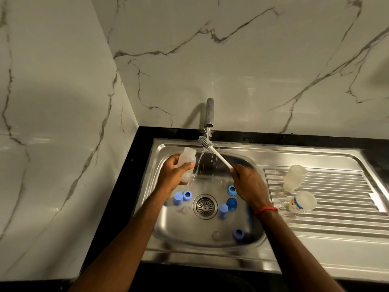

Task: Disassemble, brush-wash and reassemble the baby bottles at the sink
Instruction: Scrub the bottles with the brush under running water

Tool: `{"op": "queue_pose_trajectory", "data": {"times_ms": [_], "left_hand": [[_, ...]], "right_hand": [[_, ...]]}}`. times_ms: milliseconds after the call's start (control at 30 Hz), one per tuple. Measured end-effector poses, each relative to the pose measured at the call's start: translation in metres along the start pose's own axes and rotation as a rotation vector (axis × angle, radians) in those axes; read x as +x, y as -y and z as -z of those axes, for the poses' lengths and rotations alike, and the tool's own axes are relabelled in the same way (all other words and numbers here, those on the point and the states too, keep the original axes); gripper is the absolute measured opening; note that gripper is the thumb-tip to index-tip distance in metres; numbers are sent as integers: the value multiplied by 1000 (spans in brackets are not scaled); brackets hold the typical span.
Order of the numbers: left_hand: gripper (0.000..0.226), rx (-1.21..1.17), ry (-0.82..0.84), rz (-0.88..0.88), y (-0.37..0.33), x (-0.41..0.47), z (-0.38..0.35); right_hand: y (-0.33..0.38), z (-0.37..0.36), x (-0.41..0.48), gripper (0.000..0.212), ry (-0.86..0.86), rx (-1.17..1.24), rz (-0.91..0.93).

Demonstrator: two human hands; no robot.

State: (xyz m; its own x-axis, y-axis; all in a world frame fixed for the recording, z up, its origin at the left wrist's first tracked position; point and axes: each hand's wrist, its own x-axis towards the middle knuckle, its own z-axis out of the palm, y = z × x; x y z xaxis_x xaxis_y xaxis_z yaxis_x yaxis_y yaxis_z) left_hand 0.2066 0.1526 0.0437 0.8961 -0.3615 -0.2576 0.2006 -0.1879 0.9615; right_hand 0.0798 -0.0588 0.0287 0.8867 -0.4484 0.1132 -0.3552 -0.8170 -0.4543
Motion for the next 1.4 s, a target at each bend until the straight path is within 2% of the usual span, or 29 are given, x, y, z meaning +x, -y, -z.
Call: {"op": "queue_pose_trajectory", "data": {"times_ms": [67,200,333,433,533,667,767,900,1000,1133,1200,1300,1400], "left_hand": [[26,-13,4,5,-4,-2,-4],[38,13,-29,65,-6,-4,-12],[17,97,-4,5,-4,-9,-21],[12,99,-8,-15,-5,-14,-24],[19,90,-31,-47,-11,-18,-21],[22,72,-78,-93,-11,-21,-14],[27,130,-60,-106,-8,-21,-17],[38,274,-9,-240,-13,-26,-26],[45,179,-39,-181,-18,-26,-25],[46,-29,-90,9,-16,-22,-12],[43,-146,-57,52,-15,-22,-6],[41,-226,55,106,-15,-27,-13],[47,-274,13,142,-18,-35,-30]], "right_hand": [[-3,0,-6,26,-15,5,16],[-9,0,-23,29,-51,110,96],[2,0,-27,43,-50,68,226],[5,1,-27,48,-86,44,239],[-9,6,-38,51,-88,39,229],[-21,15,-55,43,-100,0,209],[-6,16,-47,49,-109,-20,211],[18,16,-35,50,-116,-39,211],[19,22,-36,50,-116,-41,238],[-5,24,-51,43,-112,-61,241],[-15,22,-60,40,-91,-29,219],[-6,17,-58,45,-136,21,207],[15,13,-45,51,-158,38,205]]}}
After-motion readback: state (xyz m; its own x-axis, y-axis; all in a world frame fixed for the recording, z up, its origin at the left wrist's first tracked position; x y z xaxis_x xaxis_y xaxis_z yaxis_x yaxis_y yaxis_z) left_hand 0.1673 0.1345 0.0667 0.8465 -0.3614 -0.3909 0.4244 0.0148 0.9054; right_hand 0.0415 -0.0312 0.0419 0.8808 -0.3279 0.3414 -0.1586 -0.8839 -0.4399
